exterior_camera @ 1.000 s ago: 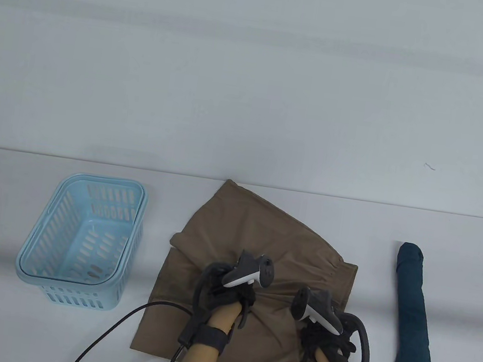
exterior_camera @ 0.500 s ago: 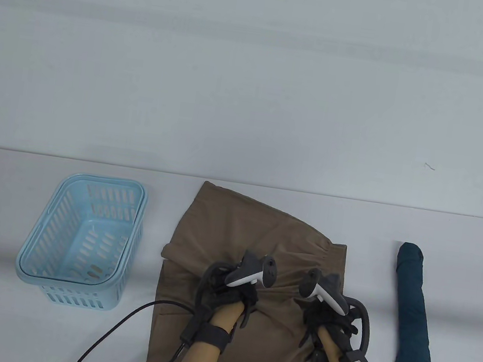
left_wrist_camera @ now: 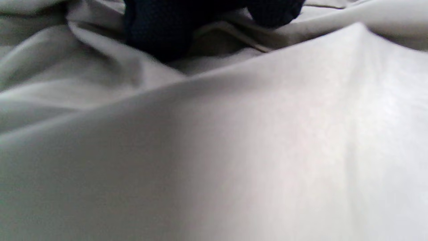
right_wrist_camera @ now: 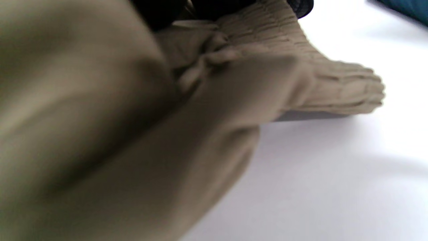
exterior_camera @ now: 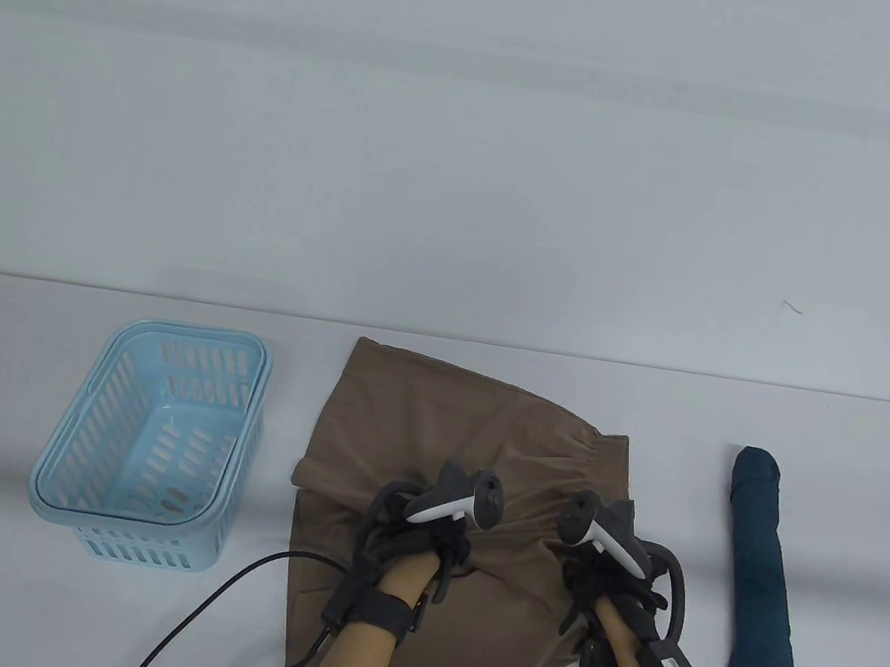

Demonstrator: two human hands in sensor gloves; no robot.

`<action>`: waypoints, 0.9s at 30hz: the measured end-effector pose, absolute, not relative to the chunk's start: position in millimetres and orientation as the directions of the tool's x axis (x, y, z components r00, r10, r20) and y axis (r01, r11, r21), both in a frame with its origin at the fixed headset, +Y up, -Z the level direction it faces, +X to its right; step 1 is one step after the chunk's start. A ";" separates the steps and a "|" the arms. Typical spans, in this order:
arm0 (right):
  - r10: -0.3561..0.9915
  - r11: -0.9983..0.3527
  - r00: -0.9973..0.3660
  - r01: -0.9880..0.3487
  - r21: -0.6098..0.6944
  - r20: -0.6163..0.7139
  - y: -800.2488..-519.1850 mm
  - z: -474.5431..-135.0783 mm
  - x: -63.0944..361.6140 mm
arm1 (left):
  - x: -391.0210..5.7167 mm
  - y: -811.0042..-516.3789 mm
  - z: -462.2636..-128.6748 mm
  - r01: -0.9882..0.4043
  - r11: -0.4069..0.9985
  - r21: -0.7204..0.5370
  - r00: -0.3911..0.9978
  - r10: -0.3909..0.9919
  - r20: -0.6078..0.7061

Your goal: Roll shorts into tight roll

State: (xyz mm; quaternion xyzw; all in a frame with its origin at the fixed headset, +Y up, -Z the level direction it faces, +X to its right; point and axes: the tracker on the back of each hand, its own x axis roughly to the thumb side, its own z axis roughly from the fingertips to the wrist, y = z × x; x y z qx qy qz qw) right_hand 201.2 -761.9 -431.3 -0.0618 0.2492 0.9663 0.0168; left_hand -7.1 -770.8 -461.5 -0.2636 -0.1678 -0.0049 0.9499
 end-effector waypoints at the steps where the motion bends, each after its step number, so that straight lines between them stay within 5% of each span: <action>1: 0.020 -0.870 -0.993 -0.076 0.488 -0.118 -761.0 -430.9 205.6 | -10.4 -768.0 -459.3 0.085 0.873 -0.481 0.940 0.090 0.329; 5: 0.093 -0.930 -0.991 -0.120 0.347 -0.094 -745.1 -416.3 235.2 | -37.7 -735.8 -428.3 -0.020 0.929 -0.369 0.899 0.178 0.400; 10: -0.111 -0.951 -0.981 0.151 0.269 0.157 -737.4 -375.7 258.2 | -73.9 -707.2 -348.3 0.182 0.954 -0.238 0.799 -0.002 0.601; 17: -0.224 -0.931 -0.942 0.283 0.229 0.251 -754.5 -346.3 257.2 | -98.5 -747.1 -285.0 0.420 0.853 -0.308 0.761 -0.146 0.632; 27: -0.244 -0.941 -0.951 0.279 0.189 0.187 -769.0 -359.6 243.8 | -111.5 -779.7 -275.9 0.442 0.863 -0.246 0.774 -0.228 0.590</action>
